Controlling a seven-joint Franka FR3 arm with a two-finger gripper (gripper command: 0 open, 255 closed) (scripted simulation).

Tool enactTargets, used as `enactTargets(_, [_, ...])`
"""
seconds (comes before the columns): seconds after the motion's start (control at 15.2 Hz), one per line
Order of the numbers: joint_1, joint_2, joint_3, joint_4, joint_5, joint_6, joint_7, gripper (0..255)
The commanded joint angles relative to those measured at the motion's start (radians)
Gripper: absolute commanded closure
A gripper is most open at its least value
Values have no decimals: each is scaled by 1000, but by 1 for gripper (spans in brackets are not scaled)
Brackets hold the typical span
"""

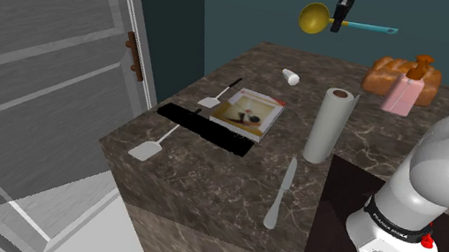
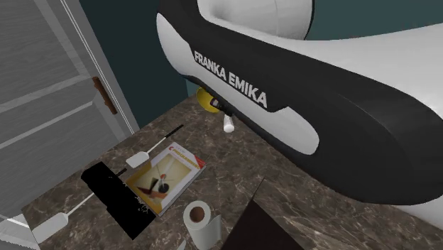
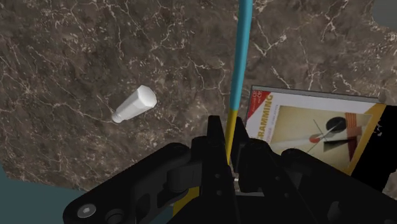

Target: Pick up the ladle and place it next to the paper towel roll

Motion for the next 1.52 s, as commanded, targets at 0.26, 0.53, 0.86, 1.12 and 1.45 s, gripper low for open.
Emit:
enactTargets(0.26, [-6, -128, 54, -139, -2, -1, 59, 255])
enactTargets(0.53, [-9, -138, 48, -198, -10, 48, 66, 255])
enactTargets(0.86, [-14, -146, 39, -270, -20, 112, 74, 255])
enactTargets(1.12, [-17, -148, 31, -324, -29, 163, 81, 255])
enactTargets(1.45, [-22, -145, 20, -389, -41, 230, 90, 255])
